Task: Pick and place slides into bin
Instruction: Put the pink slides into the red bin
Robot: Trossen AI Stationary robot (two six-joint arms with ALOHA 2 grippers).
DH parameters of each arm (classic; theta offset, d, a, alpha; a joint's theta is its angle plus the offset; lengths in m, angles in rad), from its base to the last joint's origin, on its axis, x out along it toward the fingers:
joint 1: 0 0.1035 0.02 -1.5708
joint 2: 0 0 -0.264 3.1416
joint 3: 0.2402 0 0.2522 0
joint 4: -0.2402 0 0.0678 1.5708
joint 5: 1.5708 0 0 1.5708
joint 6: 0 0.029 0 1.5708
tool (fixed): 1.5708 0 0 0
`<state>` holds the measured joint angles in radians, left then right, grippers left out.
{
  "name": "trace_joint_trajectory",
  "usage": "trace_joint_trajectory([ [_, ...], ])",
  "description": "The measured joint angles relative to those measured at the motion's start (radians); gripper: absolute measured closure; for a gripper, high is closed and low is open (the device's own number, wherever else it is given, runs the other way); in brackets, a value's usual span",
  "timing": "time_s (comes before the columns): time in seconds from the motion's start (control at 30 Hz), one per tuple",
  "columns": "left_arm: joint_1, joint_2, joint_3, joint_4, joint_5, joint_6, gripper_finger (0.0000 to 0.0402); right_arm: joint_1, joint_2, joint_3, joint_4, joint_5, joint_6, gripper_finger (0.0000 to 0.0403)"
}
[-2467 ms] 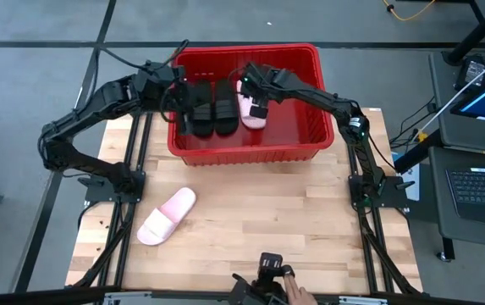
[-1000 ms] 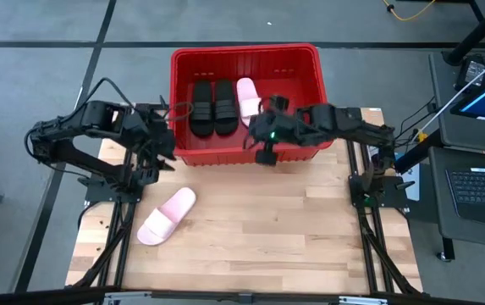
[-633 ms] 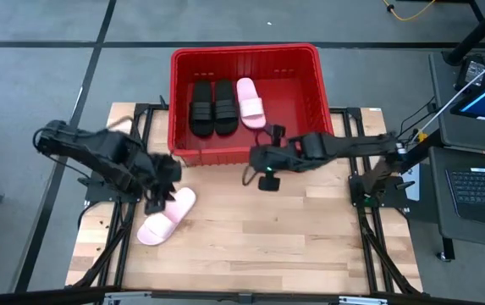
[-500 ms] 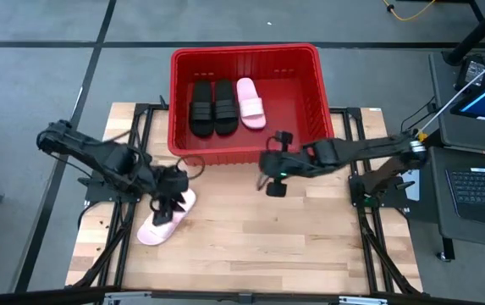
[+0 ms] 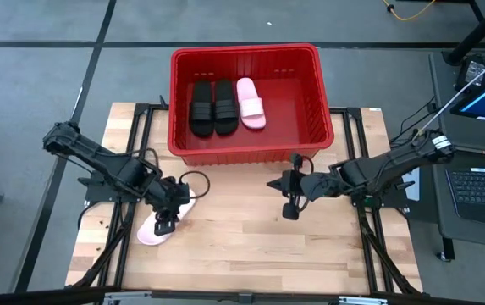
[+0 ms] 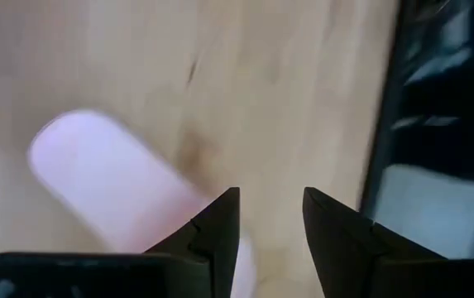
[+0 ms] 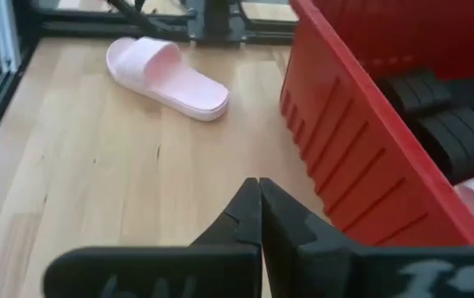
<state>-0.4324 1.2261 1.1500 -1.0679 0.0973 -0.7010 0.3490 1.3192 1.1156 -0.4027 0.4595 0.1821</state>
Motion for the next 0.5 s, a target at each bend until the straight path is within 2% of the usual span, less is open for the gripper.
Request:
trace_joint_trajectory([
  [0.13, 0.0, 0.05, 0.0, -0.116, 0.001, 0.082, 0.0275, 0.005, 0.031, 0.019, 0.012, 0.018, 0.027, 0.0402],
  [0.3, -0.001, 0.11, -0.001, -0.276, 0.009, 0.114, 0.0275, 0.005, 0.053, 0.048, 0.115, 0.021, -0.01, 0.0401],
  [0.5, -0.007, 0.118, -0.001, -0.254, 0.004, 0.236, 0.0274, 0.005, 0.063, 0.095, 0.162, 0.022, -0.053, 0.0401],
])
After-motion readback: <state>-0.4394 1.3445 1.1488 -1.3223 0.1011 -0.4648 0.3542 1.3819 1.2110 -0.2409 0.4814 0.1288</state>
